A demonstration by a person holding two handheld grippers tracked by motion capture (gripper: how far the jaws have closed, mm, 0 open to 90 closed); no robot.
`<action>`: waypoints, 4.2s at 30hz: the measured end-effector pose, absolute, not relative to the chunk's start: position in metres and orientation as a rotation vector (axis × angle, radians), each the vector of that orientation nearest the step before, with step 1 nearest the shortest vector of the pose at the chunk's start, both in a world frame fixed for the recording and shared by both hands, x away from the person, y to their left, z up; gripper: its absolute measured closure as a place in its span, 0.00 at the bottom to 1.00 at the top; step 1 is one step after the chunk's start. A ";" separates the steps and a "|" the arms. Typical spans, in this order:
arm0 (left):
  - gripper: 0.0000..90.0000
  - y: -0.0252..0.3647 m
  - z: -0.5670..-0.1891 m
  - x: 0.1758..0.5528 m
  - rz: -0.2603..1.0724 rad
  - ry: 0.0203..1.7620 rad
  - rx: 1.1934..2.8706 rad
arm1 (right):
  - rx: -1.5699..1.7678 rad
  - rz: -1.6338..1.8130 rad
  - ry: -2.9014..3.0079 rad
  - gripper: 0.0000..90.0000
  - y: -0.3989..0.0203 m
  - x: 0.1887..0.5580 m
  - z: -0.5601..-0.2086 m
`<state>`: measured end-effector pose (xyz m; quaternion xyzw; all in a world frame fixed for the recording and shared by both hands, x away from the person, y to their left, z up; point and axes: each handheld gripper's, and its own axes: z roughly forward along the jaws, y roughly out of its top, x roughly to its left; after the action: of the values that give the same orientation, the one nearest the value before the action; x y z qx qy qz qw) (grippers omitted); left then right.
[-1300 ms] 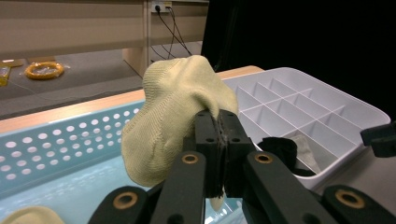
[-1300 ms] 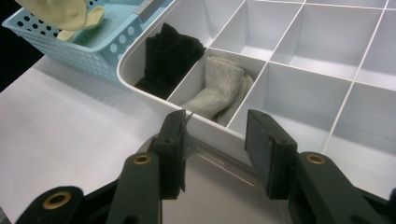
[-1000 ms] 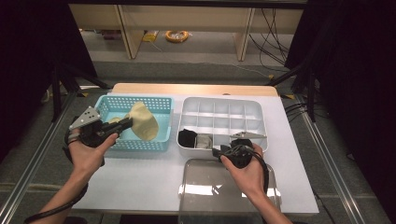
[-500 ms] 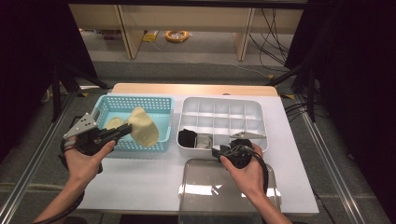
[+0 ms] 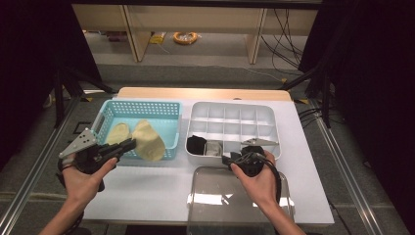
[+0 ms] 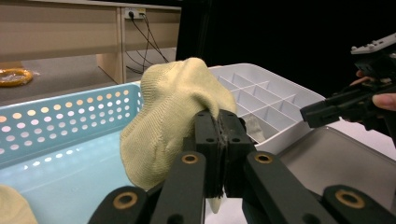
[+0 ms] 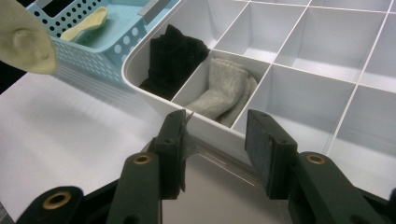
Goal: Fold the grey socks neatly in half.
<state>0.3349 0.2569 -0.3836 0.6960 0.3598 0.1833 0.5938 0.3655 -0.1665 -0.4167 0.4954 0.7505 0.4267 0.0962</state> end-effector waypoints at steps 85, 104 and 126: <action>0.76 0.225 -0.474 0.333 0.069 1.010 2.284 | 1.506 1.268 2.264 0.65 -0.155 0.361 -0.416; 0.96 0.248 -0.445 0.333 0.283 1.097 2.204 | 1.437 1.266 2.270 0.65 -0.158 0.364 -0.416; 0.87 0.164 -0.451 0.337 0.218 0.726 2.273 | 1.431 1.268 2.278 0.65 -0.158 0.364 -0.416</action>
<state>0.3374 0.1640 -0.4507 0.8835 0.2823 0.0847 0.3641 0.3638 -0.1576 -0.4165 0.4795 0.7632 0.4249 0.0838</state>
